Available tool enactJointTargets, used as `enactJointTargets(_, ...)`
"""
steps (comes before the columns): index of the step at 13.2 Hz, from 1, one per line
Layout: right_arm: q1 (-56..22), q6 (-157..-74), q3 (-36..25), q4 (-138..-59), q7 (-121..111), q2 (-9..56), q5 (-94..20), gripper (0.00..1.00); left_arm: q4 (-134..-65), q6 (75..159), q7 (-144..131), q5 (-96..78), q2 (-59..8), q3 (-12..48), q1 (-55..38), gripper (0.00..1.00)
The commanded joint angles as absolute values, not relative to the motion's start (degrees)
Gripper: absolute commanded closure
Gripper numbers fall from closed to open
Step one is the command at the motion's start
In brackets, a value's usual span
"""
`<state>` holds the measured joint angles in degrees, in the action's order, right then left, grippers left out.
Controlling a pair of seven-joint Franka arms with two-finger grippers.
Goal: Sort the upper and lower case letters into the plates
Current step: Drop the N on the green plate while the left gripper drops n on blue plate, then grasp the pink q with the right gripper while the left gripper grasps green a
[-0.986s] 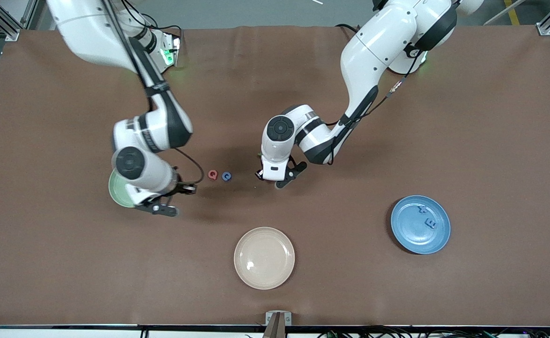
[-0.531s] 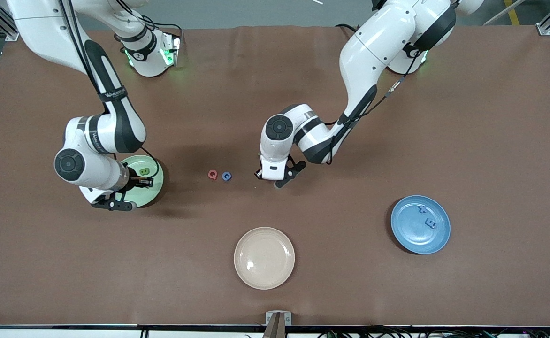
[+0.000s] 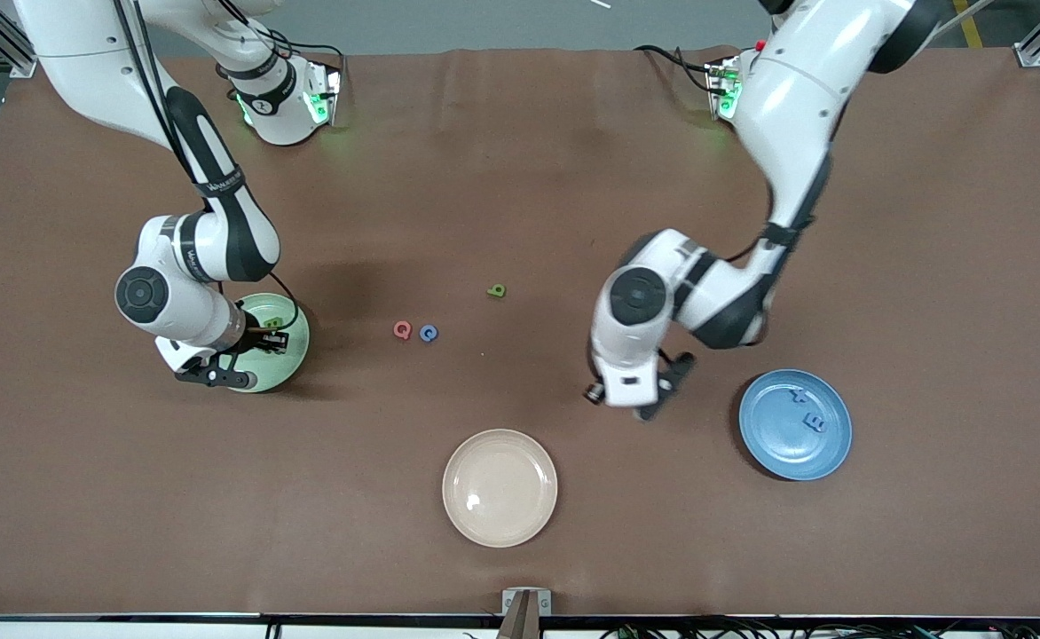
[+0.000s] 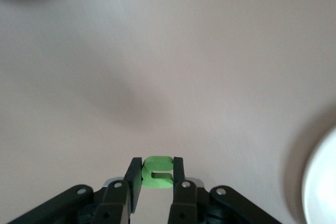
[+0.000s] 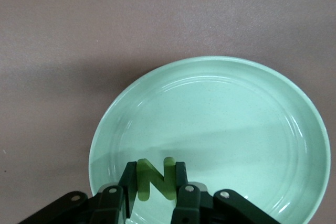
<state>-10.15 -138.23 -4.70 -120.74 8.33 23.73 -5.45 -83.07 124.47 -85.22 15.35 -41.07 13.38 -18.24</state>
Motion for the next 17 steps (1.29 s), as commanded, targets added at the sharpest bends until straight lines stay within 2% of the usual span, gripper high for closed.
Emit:
enactJointTargets(1,-8.96,-139.13,-3.6,-121.9,7.56,24.16,-5.45,0.98,-88.68,124.19,-76.59,16.17,-36.22,13.97,-11.45,1.0)
enactJointTargets(3,-9.05,-139.13,-3.6,-121.9,7.56,24.96,-5.54,0.97,-89.38,124.28,-70.52,16.17,-36.73,13.89,-6.7,1.0)
enactJointTargets(4,-9.05,-139.13,-3.6,-121.9,7.56,25.22,-5.54,0.93,-89.73,124.19,-68.31,16.17,-37.0,13.89,-4.68,1.0)
enactJointTargets(5,-8.97,-139.13,-3.6,-121.82,7.56,25.4,-5.62,0.75,-90.87,124.45,-66.46,16.26,-37.18,13.89,-2.22,1.0)
enactJointTargets(6,-9.14,-139.04,-3.6,-121.82,7.56,25.4,-5.62,0.35,-91.31,125.41,-65.66,16.17,-37.7,13.97,-0.2,1.0)
enactJointTargets(7,-9.14,-138.78,-3.6,-121.73,7.65,25.31,-5.71,0.0,-91.49,126.72,-65.65,16.17,-38.4,13.97,1.48,0.99)
enactJointTargets(8,-9.4,-138.34,-3.52,-121.38,8.17,25.14,-5.71,0.0,-91.49,127.17,-65.65,16.17,-38.76,13.97,2.45,0.97)
enactJointTargets(9,-9.67,-136.51,-3.34,-120.77,8.61,24.44,-5.71,0.0,-91.49,127.61,-65.57,16.17,-39.19,14.06,3.5,0.88)
enactJointTargets(10,-10.1,-133.27,-3.17,-119.11,9.31,23.56,-5.97,0.0,-91.58,127.7,-65.65,16.17,-39.2,13.98,3.52,0.54)
enactJointTargets(11,-11.06,-130.98,-3.08,-117.53,12.36,23.21,-6.06,0.0,-91.58,127.44,-66.52,16.08,-39.2,13.97,3.25,0.26)
enactJointTargets(13,-15.88,-131.21,-2.81,-116.28,20.18,23.46,-6.24,0.0,-93.5,127.0,-69.06,15.65,-37.8,15.11,2.2,0.01)
enactJointTargets(17,-24.5,-138.58,-2.9,-116.89,27.23,24.34,-8.44,0.0,-98.6,125.59,-75.47,15.99,-34.2,25.2,1.76,0.01)
